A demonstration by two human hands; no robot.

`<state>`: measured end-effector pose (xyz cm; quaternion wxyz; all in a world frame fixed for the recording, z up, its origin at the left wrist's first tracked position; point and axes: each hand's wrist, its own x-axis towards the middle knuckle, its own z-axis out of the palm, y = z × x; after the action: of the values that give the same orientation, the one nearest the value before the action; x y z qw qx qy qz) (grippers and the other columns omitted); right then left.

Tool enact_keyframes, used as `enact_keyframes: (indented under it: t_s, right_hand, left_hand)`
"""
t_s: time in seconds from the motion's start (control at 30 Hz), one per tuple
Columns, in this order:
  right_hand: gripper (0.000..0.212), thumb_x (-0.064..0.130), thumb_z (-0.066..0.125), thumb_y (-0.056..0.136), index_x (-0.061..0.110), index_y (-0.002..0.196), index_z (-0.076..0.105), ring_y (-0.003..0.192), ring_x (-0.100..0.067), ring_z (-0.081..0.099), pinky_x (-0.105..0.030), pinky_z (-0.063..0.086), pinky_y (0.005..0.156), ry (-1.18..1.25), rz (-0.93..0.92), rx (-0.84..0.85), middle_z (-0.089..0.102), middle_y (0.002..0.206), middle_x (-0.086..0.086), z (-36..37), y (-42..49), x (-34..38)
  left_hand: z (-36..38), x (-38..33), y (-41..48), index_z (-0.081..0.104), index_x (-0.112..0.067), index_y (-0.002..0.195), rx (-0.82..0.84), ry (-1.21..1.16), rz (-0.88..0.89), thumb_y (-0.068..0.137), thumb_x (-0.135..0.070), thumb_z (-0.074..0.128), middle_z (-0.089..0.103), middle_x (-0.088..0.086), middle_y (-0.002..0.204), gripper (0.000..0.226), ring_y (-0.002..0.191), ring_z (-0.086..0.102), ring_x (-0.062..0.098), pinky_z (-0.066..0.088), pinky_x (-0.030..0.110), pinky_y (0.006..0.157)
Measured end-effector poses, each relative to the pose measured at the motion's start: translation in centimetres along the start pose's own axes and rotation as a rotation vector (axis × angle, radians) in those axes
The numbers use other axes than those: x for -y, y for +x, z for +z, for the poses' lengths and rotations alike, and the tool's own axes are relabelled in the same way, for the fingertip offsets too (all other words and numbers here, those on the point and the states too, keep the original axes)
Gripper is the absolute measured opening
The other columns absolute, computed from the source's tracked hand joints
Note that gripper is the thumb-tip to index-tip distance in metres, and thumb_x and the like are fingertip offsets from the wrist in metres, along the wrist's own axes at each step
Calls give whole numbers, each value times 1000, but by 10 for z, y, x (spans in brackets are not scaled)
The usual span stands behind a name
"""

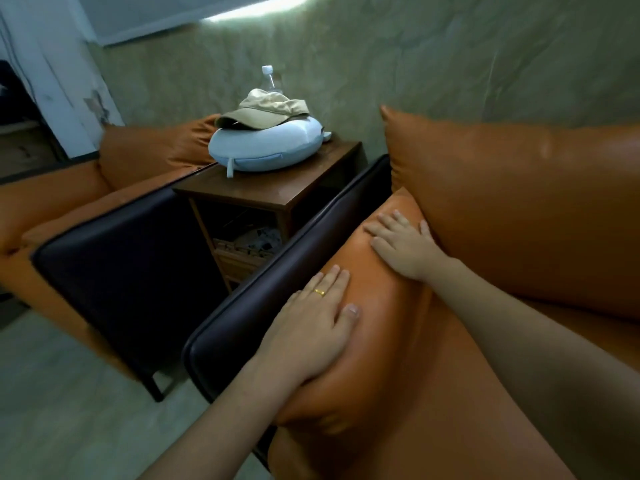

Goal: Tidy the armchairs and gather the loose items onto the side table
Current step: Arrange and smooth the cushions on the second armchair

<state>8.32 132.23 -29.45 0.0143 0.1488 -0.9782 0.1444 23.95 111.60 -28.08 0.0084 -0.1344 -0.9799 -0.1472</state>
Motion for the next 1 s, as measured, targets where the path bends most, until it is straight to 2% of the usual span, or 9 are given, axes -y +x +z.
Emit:
enact_keyframes:
  t_s: [0.17, 0.3, 0.4, 0.53, 0.63, 0.73, 0.8, 0.87, 1.0]
  right_hand:
    - [55, 47, 19, 104, 38, 158, 20, 155, -22, -10, -55, -4, 122, -3, 134, 36, 0, 169, 7, -9, 39, -21]
    - [58, 40, 14, 104, 28, 160, 13, 155, -19, -6, -50, 0, 124, 6, 204, 32, -1, 169, 4, -9, 53, -24]
    - [60, 37, 13, 104, 20, 161, 8, 155, -20, -4, -47, 3, 125, 89, 299, -46, -1, 169, 2, -6, 49, -16]
    - [64, 41, 16, 104, 12, 160, 6, 155, -29, -4, -47, 4, 125, 254, 373, -139, 0, 169, -8, 4, 10, 6]
    - [64, 47, 20, 106, 19, 161, 5, 154, -28, -9, -46, -1, 123, 313, 279, -119, -4, 169, -4, 19, -47, 25]
    - [61, 47, 23, 107, 27, 161, 4, 153, -22, -15, -43, -5, 123, 464, 173, -108, -8, 168, 5, 39, -106, 43]
    - [61, 47, 27, 106, 32, 160, 4, 153, -19, -16, -42, -5, 123, 560, 156, -130, -10, 168, 8, 52, -138, 50]
    - [62, 50, 30, 105, 37, 159, 5, 153, -17, -15, -42, -3, 123, 641, 158, -174, -11, 167, 12, 67, -163, 61]
    - [62, 64, 27, 99, 49, 156, 8, 153, -15, -13, -41, 1, 121, 775, 199, -305, -10, 166, 15, 90, -187, 94]
  left_hand:
    - [3, 7, -39, -4, -47, 155, -32, -5, -40, 99, -64, 20, -10, -26, 162, 63, 150, -7, -1, 3, 30, 121]
    - [6, 17, -73, -1, -58, 150, -57, -38, -37, 101, -59, 17, -12, -35, 158, 52, 148, -11, -6, 7, 28, 122]
    - [13, 25, -99, 4, -66, 146, -88, -93, -66, 100, -61, 16, -12, -43, 153, 47, 143, -15, -14, 13, 23, 119]
    - [24, 31, -121, 12, -69, 142, -139, -177, -95, 97, -67, 8, -11, -47, 149, 45, 143, -11, -13, 0, 16, 114]
    - [28, 28, -122, 20, -65, 141, -254, -218, -88, 92, -70, 9, -3, -43, 152, 51, 143, 1, -8, 10, 23, 117]
    - [33, 21, -123, 24, -56, 148, -297, -259, -118, 87, -78, 19, 8, -30, 159, 65, 148, 7, 6, 19, 35, 117]
    - [37, 17, -124, 20, -56, 149, -308, -264, -121, 79, -87, 32, 7, -20, 162, 77, 148, 8, 12, 20, 41, 118]
    - [41, 17, -123, 19, -57, 148, -319, -287, -124, 74, -89, 42, 6, -19, 161, 84, 148, 11, 16, 22, 44, 118]
    - [46, 20, -117, 23, -61, 145, -375, -335, -108, 71, -90, 45, 13, -21, 161, 83, 150, 14, 17, 19, 43, 119]
